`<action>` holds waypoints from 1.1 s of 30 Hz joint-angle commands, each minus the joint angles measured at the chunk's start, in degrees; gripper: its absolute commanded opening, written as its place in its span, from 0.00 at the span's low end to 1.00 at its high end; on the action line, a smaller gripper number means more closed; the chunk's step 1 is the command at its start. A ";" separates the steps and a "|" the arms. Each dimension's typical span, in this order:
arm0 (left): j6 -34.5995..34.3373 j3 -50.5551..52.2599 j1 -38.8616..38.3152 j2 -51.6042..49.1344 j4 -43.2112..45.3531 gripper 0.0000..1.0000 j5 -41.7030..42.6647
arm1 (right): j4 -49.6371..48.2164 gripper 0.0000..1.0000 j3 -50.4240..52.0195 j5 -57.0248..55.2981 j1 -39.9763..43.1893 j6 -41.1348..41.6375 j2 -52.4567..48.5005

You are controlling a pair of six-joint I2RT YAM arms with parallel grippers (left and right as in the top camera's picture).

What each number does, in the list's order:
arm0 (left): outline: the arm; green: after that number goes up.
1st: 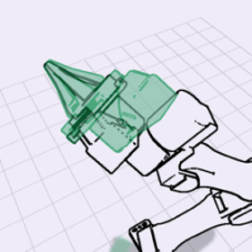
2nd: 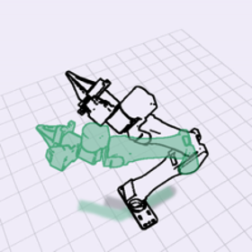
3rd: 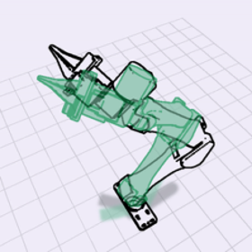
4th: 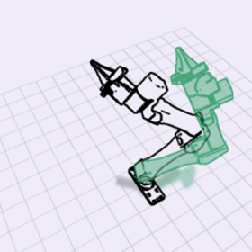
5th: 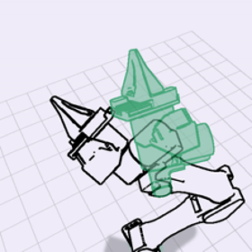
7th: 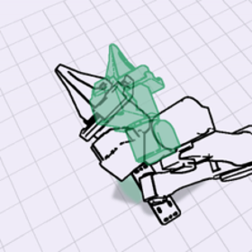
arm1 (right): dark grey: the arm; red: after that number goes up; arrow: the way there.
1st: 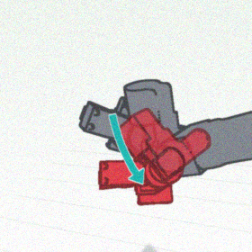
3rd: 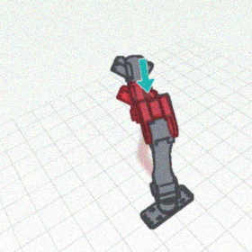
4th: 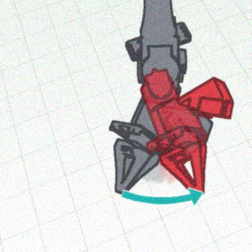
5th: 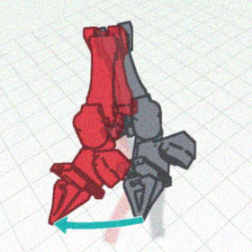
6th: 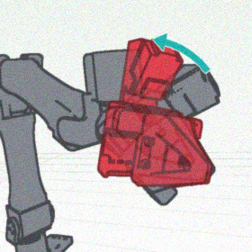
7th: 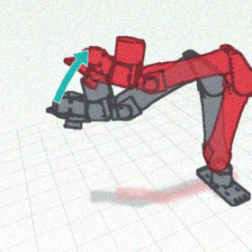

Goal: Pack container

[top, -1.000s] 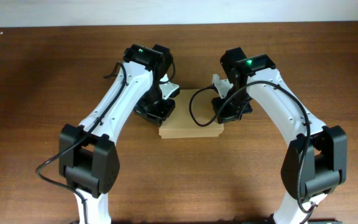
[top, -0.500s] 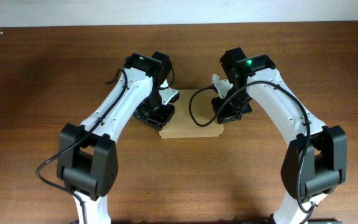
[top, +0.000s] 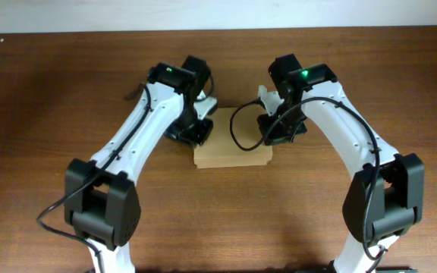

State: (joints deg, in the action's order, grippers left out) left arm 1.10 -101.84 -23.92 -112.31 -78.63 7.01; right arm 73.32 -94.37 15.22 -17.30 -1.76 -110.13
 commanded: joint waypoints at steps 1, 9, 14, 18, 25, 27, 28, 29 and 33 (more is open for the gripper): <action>-3.34 -7.93 1.60 5.42 -0.57 0.02 -6.34 | 1.84 0.04 -8.41 -1.84 0.37 -0.39 1.18; -4.68 -21.20 12.11 6.47 -2.62 0.03 -15.91 | 8.83 0.04 -28.59 -9.33 6.86 -0.44 1.46; -4.11 -21.24 21.00 6.29 -0.33 0.04 -16.48 | 7.28 0.04 -32.20 -9.70 14.62 -1.46 1.46; -4.11 -21.24 26.67 6.29 1.09 0.07 -16.46 | 7.26 0.04 -32.17 -9.68 21.18 -1.44 0.94; -4.11 -21.24 31.36 6.29 1.57 0.78 -16.48 | 7.41 0.20 -32.17 -9.70 27.36 -1.42 0.85; -4.11 -21.24 31.67 6.29 1.49 1.00 -16.48 | 7.50 0.68 -32.17 -9.68 27.80 -1.38 0.85; -4.11 -21.24 31.65 6.29 1.51 1.00 -16.48 | 7.45 0.99 -32.17 -9.73 27.82 -1.42 0.85; -4.11 -21.24 31.65 6.29 1.51 1.00 -16.48 | 7.48 0.99 -32.17 -9.73 27.82 -1.42 0.85; -4.11 -21.24 31.65 6.29 1.51 1.00 -16.48 | 7.54 0.99 -32.17 -9.68 27.78 -0.81 0.85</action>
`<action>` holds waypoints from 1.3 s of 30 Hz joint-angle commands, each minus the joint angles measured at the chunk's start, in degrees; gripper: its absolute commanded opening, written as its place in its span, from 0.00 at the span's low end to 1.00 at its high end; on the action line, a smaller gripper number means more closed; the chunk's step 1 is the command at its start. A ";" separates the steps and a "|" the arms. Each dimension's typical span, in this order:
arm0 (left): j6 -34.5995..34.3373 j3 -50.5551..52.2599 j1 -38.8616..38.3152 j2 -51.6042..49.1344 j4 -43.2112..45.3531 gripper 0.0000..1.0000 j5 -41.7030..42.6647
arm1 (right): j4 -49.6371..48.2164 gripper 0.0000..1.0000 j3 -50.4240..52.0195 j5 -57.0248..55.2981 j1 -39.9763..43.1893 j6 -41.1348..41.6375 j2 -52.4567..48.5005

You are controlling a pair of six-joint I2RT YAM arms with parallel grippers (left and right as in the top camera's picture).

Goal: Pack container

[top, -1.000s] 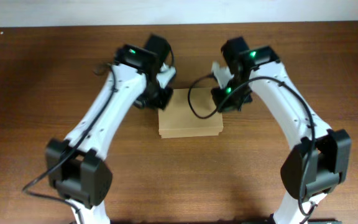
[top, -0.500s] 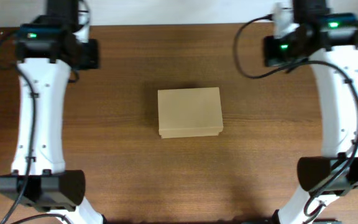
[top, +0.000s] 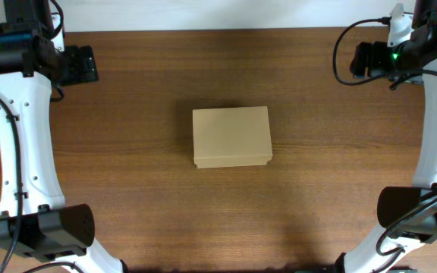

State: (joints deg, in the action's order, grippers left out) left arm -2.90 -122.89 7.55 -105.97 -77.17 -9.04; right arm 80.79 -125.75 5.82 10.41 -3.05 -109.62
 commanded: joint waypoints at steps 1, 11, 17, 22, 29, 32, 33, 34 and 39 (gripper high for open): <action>-0.11 -0.20 0.17 -0.04 0.04 1.00 -0.42 | 0.07 0.99 -0.79 -0.28 0.07 0.48 0.35; -0.11 -0.20 0.17 -0.04 0.04 1.00 -0.44 | 0.02 0.99 -0.79 -0.31 0.07 0.48 0.35; -0.11 -0.20 0.17 -0.04 0.04 1.00 -0.42 | 0.02 0.99 -0.79 -0.31 0.07 0.48 0.35; -0.11 -0.20 0.17 -0.04 0.04 1.00 -0.42 | 0.02 0.99 -0.79 -0.31 0.07 0.48 0.35; -0.11 -0.20 0.17 -0.04 0.04 1.00 -0.42 | 0.02 0.99 -0.79 -0.31 0.07 0.48 0.35; -0.11 -0.20 0.17 -0.04 0.04 1.00 -0.44 | 0.04 0.99 -0.79 -0.33 0.07 0.46 0.35; -0.11 -0.20 0.17 -0.04 0.04 1.00 -0.44 | 0.17 0.99 -0.79 -0.33 0.07 0.46 0.35; -0.11 -0.20 0.17 -0.04 0.04 1.00 -0.42 | 0.50 0.99 -0.79 -0.28 0.07 0.48 0.35; -0.11 -0.20 0.17 -0.04 0.04 1.00 -0.42 | -2.91 0.99 1.01 1.70 -1.01 0.50 3.89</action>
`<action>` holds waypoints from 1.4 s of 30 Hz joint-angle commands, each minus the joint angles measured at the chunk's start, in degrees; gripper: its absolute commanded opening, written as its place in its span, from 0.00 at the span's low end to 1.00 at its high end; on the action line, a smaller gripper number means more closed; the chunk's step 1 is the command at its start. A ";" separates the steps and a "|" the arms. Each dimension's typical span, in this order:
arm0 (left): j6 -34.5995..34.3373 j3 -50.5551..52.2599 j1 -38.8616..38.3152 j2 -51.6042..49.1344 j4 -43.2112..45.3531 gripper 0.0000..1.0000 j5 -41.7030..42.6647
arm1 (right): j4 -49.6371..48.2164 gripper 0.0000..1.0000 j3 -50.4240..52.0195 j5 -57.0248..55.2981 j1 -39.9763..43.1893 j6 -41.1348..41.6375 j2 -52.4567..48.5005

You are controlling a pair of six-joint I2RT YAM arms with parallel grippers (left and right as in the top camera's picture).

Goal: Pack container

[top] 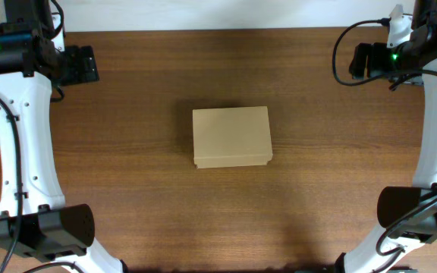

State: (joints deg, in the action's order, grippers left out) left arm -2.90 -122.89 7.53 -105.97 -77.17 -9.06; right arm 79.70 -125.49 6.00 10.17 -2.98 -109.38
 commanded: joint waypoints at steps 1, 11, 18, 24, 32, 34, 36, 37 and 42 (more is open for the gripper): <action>-0.11 -0.20 0.20 -0.04 0.04 1.00 -0.42 | -5.46 0.99 3.21 3.19 -0.81 0.44 5.77; -0.11 -0.20 0.20 -0.04 0.04 1.00 -0.39 | -56.85 0.99 56.00 17.57 -3.06 0.42 40.35; -0.11 -0.20 0.20 -0.04 0.04 1.00 -0.42 | -62.34 0.99 82.42 17.57 -6.43 0.39 69.29; -0.11 -0.20 0.20 -0.04 0.04 1.00 -0.39 | -60.39 0.99 97.63 17.59 -6.54 0.42 91.54; -0.11 -0.20 0.20 -0.04 0.04 1.00 -0.39 | -60.70 0.99 111.16 17.59 -6.51 0.42 106.36; -0.11 -0.20 0.20 -0.04 0.04 1.00 -0.42 | -60.67 0.99 113.04 17.59 -6.51 0.42 107.43; -0.11 -0.20 0.20 -0.04 0.04 1.00 -0.42 | -60.67 0.99 114.31 17.57 -6.51 0.39 108.04; -0.11 -0.20 0.20 -0.04 0.04 1.00 -0.42 | -60.67 0.99 114.75 17.53 -6.51 0.39 108.28; -0.11 -0.20 0.20 -0.04 0.04 1.00 -0.42 | -60.65 0.99 115.60 17.35 -6.47 0.39 109.26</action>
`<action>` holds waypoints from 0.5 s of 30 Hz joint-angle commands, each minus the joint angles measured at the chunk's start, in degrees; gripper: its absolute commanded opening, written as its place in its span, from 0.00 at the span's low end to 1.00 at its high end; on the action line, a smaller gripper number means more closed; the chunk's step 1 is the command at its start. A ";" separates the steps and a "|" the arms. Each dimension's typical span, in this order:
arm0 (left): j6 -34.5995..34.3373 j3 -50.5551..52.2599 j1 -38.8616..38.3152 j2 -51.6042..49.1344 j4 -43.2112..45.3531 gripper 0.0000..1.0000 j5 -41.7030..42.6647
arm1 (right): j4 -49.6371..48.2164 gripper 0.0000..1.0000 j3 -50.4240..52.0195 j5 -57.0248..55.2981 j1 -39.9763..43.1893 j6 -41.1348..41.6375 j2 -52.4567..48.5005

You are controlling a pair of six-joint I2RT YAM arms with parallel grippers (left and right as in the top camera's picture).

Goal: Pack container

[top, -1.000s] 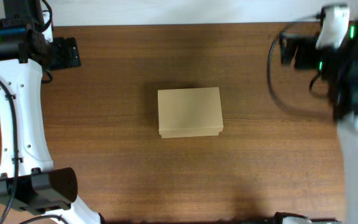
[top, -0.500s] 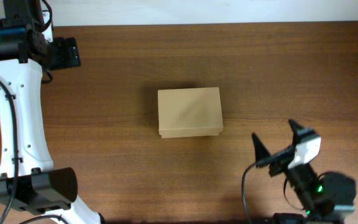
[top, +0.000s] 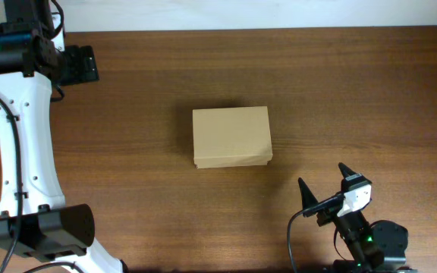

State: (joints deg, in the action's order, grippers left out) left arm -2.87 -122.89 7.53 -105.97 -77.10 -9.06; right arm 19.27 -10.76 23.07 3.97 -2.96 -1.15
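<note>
A tan cardboard container (top: 231, 136) lies shut, its lid down, in the middle of the brown table (top: 127, 189). My left gripper (top: 80, 65) hovers at the far left corner, well away from the box; its fingers show only as a dark block. Near the table's front right edge, my right gripper (top: 325, 182) points toward the far side with its two fingers spread and nothing between them. It sits a short way in front of and to the right of the box.
The left arm (top: 21, 144) runs along the table's left side from front to back. The right arm's base (top: 370, 243) is folded low at the front right.
My right arm has left the far right corner and now sits folded at the front right edge, gripper open. The left arm and the box are unchanged.
Both grippers were first pressed close at the far edge of the box. Then both arms stood back at the far corners with the shut box alone in the middle, and stayed so. Now the right arm is folded down at the front right.
</note>
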 commanded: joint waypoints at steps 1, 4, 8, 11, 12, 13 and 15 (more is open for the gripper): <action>-0.13 -0.20 0.20 -0.04 -0.02 1.00 -0.42 | -0.22 0.99 1.03 0.28 -0.20 0.37 1.03; -0.13 -0.20 0.20 -0.04 -0.02 1.00 -0.42 | -0.13 0.99 1.86 0.31 -0.20 0.37 1.01; -0.13 -0.20 0.20 -0.04 -0.02 1.00 -0.39 | 0.02 0.99 4.37 0.31 -0.20 0.37 1.03; -0.13 -0.20 0.20 -0.04 -0.02 1.00 -0.42 | -0.85 0.99 4.98 0.31 -0.20 0.37 1.01; -0.13 -0.20 0.20 -0.04 -0.02 1.00 -0.42 | -0.66 0.99 5.01 0.31 -0.22 0.37 1.01; -0.13 -0.20 0.20 -0.04 -0.02 1.00 -0.39 | -0.68 0.99 5.01 0.31 -0.20 0.37 1.01; -0.13 -0.20 0.20 -0.04 -0.02 1.00 -0.42 | -0.68 0.99 5.01 0.31 -0.20 0.37 1.01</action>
State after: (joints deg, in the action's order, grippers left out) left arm -2.87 -122.89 7.53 -105.97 -77.10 -9.06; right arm 18.87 -6.31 23.07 3.97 -3.01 -0.89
